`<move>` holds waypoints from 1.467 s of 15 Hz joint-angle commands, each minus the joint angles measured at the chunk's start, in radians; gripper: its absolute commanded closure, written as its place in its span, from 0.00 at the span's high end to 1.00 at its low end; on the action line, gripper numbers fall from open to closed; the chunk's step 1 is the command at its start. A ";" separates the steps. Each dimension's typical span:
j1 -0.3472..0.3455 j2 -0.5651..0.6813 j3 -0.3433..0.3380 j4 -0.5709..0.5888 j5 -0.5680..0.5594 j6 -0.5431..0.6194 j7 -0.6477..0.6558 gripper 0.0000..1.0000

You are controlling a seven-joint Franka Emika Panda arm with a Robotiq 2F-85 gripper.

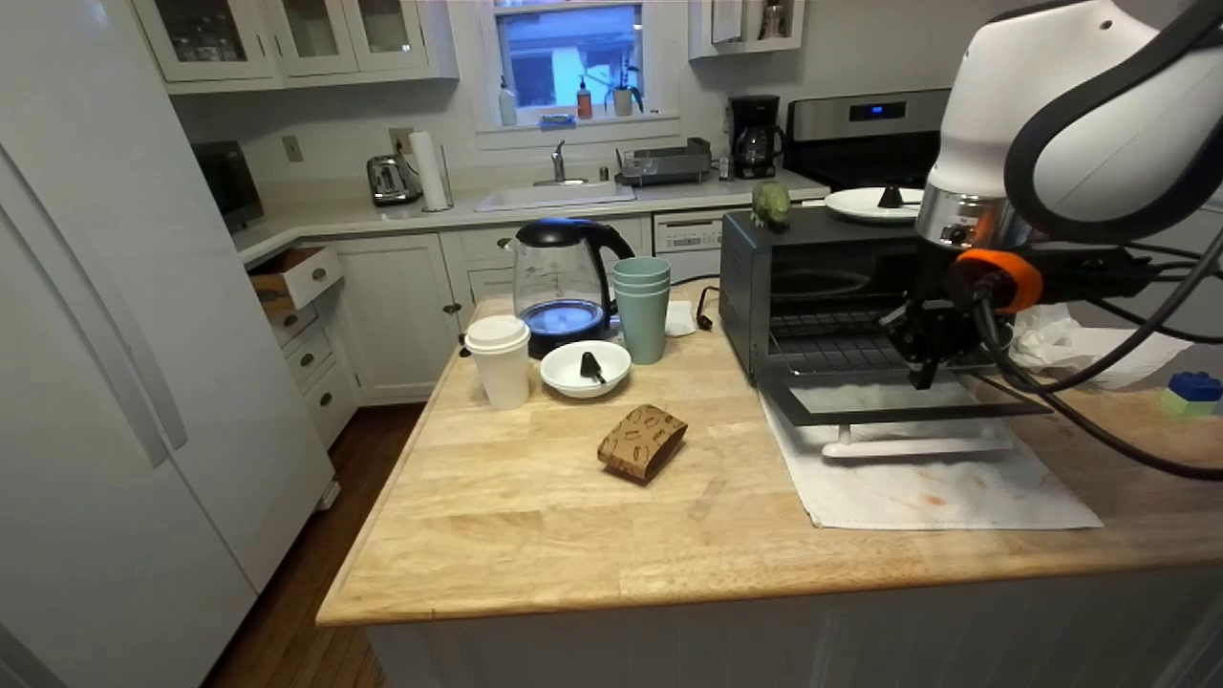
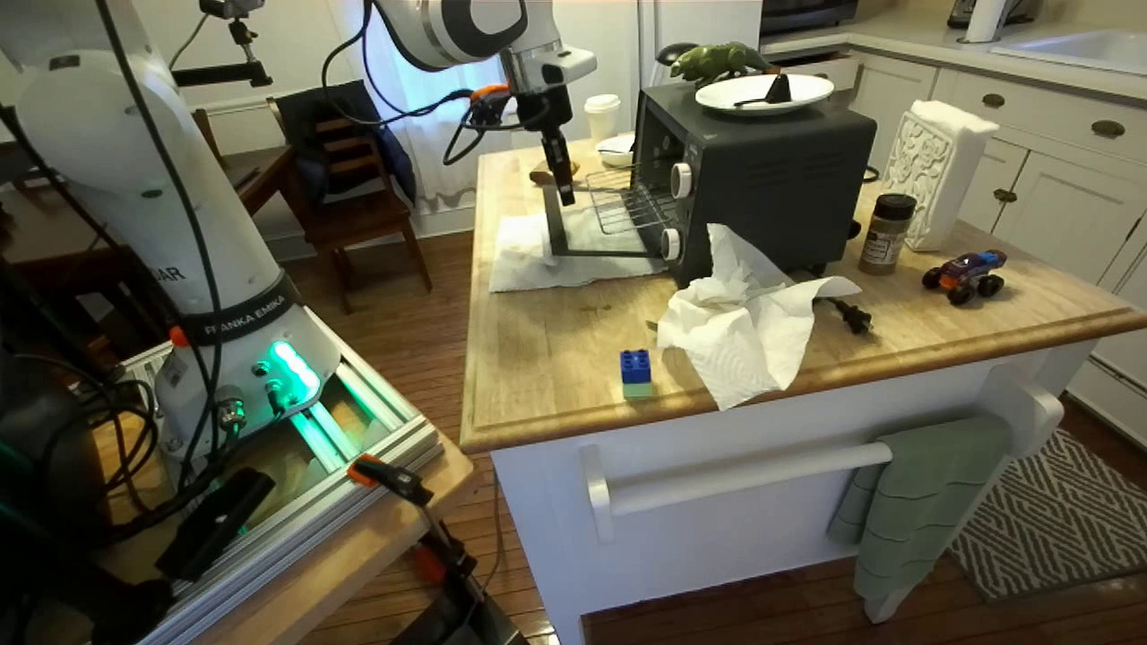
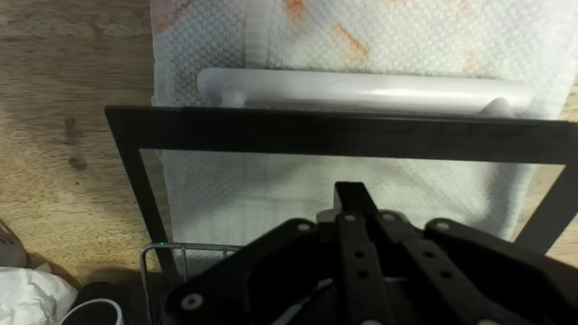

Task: Push the microwave tray inside the microwave

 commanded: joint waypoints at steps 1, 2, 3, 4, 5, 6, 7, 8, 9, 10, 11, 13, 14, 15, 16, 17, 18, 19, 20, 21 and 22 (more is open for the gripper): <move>0.035 0.067 -0.040 0.047 -0.011 0.018 0.032 0.00; 0.041 0.078 -0.048 0.053 -0.008 0.025 0.033 0.00; 0.047 0.088 -0.056 0.060 -0.008 0.032 0.036 0.00; 0.053 0.099 -0.066 0.067 -0.013 0.040 0.041 0.00; 0.060 0.108 -0.075 0.072 -0.017 0.050 0.044 0.00; 0.066 0.117 -0.086 0.077 -0.021 0.066 0.049 0.00; 0.072 0.123 -0.100 0.080 -0.031 0.086 0.055 0.00; 0.080 0.128 -0.115 0.084 -0.041 0.104 0.062 0.00; 0.088 0.133 -0.133 0.088 -0.052 0.123 0.067 0.00; 0.096 0.137 -0.149 0.093 -0.061 0.135 0.070 0.00; 0.104 0.141 -0.166 0.097 -0.073 0.150 0.074 0.00; 0.119 0.150 -0.194 0.111 -0.092 0.167 0.078 0.00; 0.125 0.158 -0.204 0.118 -0.096 0.177 0.077 0.00; 0.127 0.169 -0.206 0.125 -0.084 0.187 0.063 0.00; 0.136 0.183 -0.220 0.135 -0.096 0.200 0.071 0.00; 0.143 0.201 -0.230 0.143 -0.101 0.224 0.073 0.00; 0.156 0.218 -0.246 0.154 -0.109 0.246 0.079 0.00; 0.171 0.234 -0.264 0.163 -0.112 0.264 0.081 0.00; 0.190 0.252 -0.288 0.173 -0.114 0.287 0.085 0.00; 0.218 0.271 -0.322 0.184 -0.123 0.309 0.097 0.00; 0.221 0.287 -0.334 0.195 -0.154 0.327 0.127 0.00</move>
